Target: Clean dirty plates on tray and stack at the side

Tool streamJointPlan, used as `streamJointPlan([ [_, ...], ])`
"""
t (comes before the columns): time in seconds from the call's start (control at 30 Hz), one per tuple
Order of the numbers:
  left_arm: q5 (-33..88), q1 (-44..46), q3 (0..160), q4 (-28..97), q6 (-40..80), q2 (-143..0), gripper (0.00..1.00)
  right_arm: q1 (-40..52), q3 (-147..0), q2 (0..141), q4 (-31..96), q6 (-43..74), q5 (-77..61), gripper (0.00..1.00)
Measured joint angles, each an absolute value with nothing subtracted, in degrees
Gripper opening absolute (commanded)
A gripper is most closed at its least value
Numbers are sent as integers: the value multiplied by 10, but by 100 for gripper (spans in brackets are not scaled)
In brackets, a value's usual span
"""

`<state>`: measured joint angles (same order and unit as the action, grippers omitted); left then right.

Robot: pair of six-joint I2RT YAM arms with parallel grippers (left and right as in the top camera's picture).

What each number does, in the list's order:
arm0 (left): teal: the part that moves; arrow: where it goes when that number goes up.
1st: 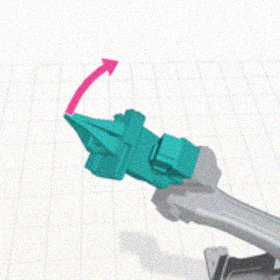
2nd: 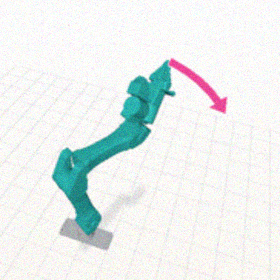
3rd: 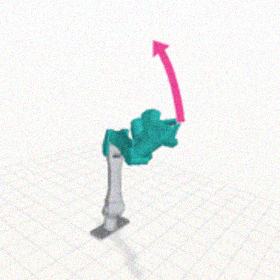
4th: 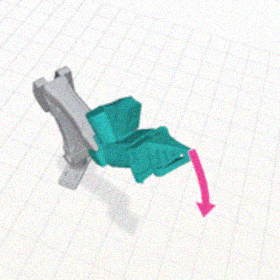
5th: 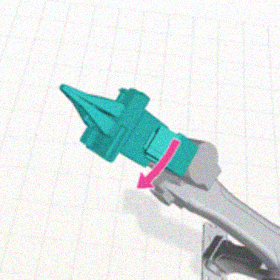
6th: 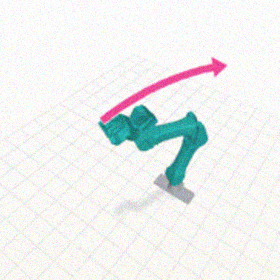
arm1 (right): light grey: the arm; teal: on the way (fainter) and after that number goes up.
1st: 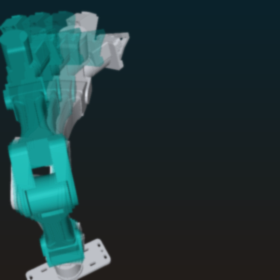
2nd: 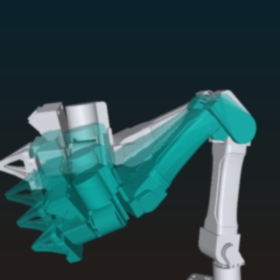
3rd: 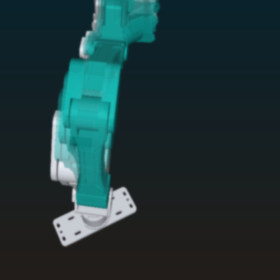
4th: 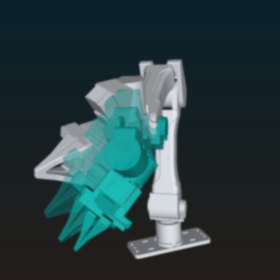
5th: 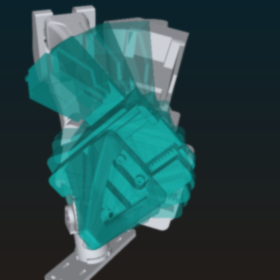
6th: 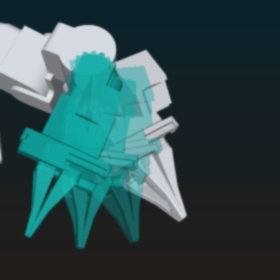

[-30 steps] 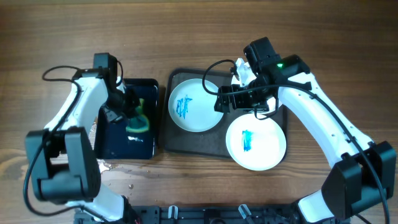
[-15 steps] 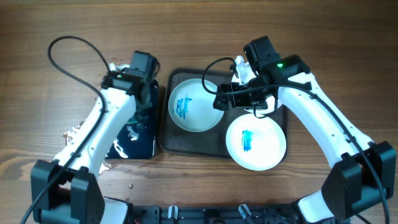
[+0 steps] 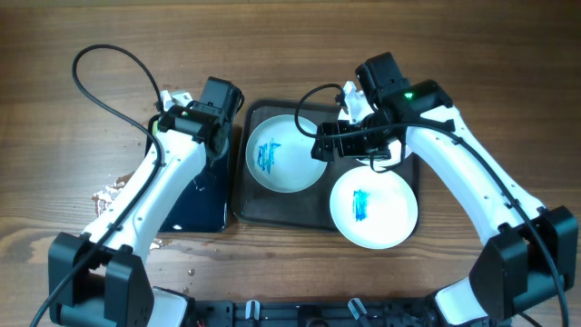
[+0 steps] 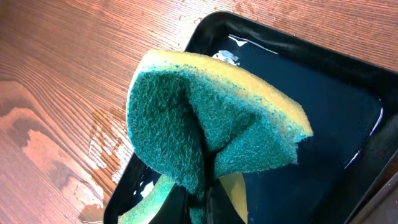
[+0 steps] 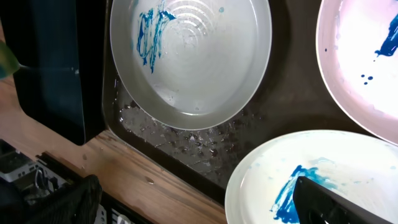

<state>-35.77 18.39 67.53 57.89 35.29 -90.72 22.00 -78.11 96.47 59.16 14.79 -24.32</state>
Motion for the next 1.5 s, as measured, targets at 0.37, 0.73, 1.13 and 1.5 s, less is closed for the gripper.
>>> streamJointPlan([
  [0.37,-362,184,675,579,353,-907,4,220,-781,965,593,148,-243,100],
  [0.73,-362,184,675,579,353,-907,4,220,-781,964,592,148,-243,100],
  [1.13,-362,184,675,579,353,-907,4,220,-781,964,592,148,-243,100],
  [1.5,-281,178,675,570,346,-907,4,220,-781,965,592,148,-243,100],
])
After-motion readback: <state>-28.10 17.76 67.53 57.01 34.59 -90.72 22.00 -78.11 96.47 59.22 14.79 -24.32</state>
